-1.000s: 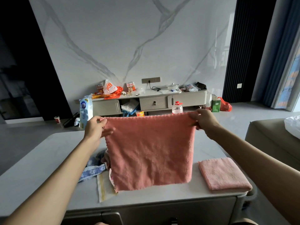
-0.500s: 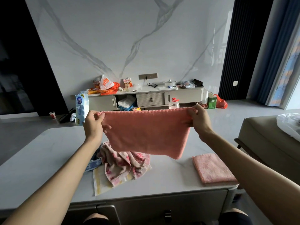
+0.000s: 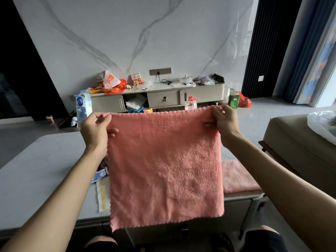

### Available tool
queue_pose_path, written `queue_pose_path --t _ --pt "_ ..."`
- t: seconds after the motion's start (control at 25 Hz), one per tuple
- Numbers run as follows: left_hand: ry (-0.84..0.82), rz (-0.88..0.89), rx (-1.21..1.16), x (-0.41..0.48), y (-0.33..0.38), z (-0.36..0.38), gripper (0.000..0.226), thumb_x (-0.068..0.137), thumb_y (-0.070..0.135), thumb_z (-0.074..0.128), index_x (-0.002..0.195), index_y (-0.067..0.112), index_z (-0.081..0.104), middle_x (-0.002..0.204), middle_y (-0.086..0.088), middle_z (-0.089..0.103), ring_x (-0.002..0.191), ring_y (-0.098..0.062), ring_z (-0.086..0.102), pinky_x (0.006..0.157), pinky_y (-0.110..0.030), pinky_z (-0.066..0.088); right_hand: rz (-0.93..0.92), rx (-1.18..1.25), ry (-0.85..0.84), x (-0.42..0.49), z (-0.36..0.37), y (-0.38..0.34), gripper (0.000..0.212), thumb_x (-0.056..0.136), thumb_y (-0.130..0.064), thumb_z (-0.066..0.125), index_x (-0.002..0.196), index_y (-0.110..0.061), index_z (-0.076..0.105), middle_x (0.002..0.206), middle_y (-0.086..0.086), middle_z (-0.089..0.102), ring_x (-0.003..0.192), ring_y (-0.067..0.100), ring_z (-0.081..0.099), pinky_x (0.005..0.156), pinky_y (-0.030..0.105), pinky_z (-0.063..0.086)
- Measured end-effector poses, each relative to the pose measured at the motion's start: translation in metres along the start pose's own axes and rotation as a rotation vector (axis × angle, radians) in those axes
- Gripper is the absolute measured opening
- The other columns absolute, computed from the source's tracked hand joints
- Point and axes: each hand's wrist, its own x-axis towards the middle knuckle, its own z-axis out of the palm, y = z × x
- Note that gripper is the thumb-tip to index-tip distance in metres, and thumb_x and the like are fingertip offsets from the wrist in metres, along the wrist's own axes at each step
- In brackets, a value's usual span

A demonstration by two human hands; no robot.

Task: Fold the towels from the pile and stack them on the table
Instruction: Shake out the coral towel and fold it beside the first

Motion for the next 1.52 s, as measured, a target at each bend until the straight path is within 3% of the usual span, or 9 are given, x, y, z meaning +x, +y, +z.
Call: queue_pose_path --t 0.2,0.28,0.4,0.68,0.92,1.08,1.28,1.4,1.52 --pt "-0.059 -0.389 0.094 0.05 -0.118 0.037 0.012 0.092 0.005 0.063 0.084 0.011 0.056 0.065 -0.009 0.066 0.045 -0.012 0.067 0.049 -0.028 0.053 0.29 -0.084 -0.022 0.071 0.021 0.113 0.012 0.096 -0.006 0.056 0.087 -0.002 0.062 0.07 0.01 0.068 0.058 0.019 0.066 0.054 0.026 0.059" --pt "-0.087 -0.46 0.136 0.067 -0.17 0.053 0.017 0.092 0.002 0.06 0.08 0.011 0.053 0.073 -0.014 0.065 0.045 -0.01 0.067 0.048 -0.028 0.053 0.386 -0.133 -0.036 0.097 0.031 0.164 0.022 0.094 -0.003 0.056 0.073 -0.005 0.065 0.059 0.004 0.068 0.061 0.019 0.064 0.064 0.027 0.057" --pt "-0.109 -0.497 0.141 0.084 -0.221 0.068 0.02 0.094 0.001 0.058 0.077 0.011 0.05 0.078 -0.015 0.063 0.044 -0.006 0.066 0.04 -0.02 0.05 0.458 -0.18 -0.056 0.124 0.038 0.217 0.03 0.094 -0.002 0.053 0.067 -0.01 0.063 0.05 -0.004 0.066 0.055 0.012 0.06 0.059 0.022 0.052" --pt "-0.046 -0.535 0.053 0.063 -0.198 0.051 0.025 0.093 0.025 0.062 0.073 0.011 0.056 0.047 -0.001 0.063 0.044 -0.018 0.064 0.049 -0.029 0.053 0.581 -0.141 -0.05 0.113 0.019 0.204 0.037 0.095 -0.037 0.057 0.068 -0.01 0.054 0.047 -0.001 0.058 0.05 0.015 0.058 0.052 0.026 0.053" --pt "-0.353 -0.571 0.271 -0.044 -0.179 -0.017 0.016 0.079 -0.004 0.071 0.076 0.01 0.063 0.056 0.0 0.065 0.048 -0.009 0.057 0.045 -0.017 0.047 0.37 -0.689 -0.437 0.017 -0.052 0.196 0.015 0.083 0.01 0.064 0.088 -0.003 0.063 0.083 0.012 0.061 0.064 0.02 0.061 0.052 0.021 0.055" --pt "-0.418 -0.658 0.321 -0.097 -0.198 -0.046 0.02 0.074 -0.012 0.071 0.08 0.005 0.063 0.056 -0.005 0.068 0.044 -0.009 0.059 0.047 -0.018 0.046 0.285 -0.955 -0.436 -0.031 -0.074 0.22 0.029 0.084 0.009 0.054 0.093 -0.016 0.065 0.101 0.007 0.066 0.081 0.026 0.063 0.067 0.03 0.05" --pt "-0.381 -0.588 0.388 -0.117 -0.208 -0.053 0.021 0.072 -0.015 0.072 0.081 0.001 0.063 0.069 -0.012 0.066 0.051 -0.014 0.06 0.048 -0.019 0.048 0.138 -1.045 -0.391 -0.045 -0.079 0.232 0.033 0.082 0.011 0.046 0.091 -0.013 0.068 0.124 0.017 0.058 0.093 0.027 0.055 0.075 0.026 0.037" --pt "-0.355 -0.556 0.421 -0.123 -0.217 -0.05 0.021 0.07 -0.018 0.071 0.079 -0.001 0.063 0.069 -0.015 0.065 0.054 -0.019 0.059 0.049 -0.02 0.05 0.093 -1.094 -0.378 -0.049 -0.075 0.244 0.031 0.084 0.009 0.045 0.095 -0.006 0.07 0.14 0.024 0.046 0.119 0.039 0.052 0.088 0.031 0.043" --pt "-0.41 -0.574 0.538 -0.126 -0.221 -0.049 0.022 0.069 -0.015 0.072 0.077 0.004 0.065 0.072 -0.012 0.068 0.06 -0.022 0.063 0.052 -0.021 0.05 0.022 -1.213 -0.426 -0.055 -0.069 0.246 0.042 0.082 0.011 0.043 0.116 -0.003 0.063 0.132 0.022 0.046 0.134 0.043 0.037 0.096 0.04 0.044"
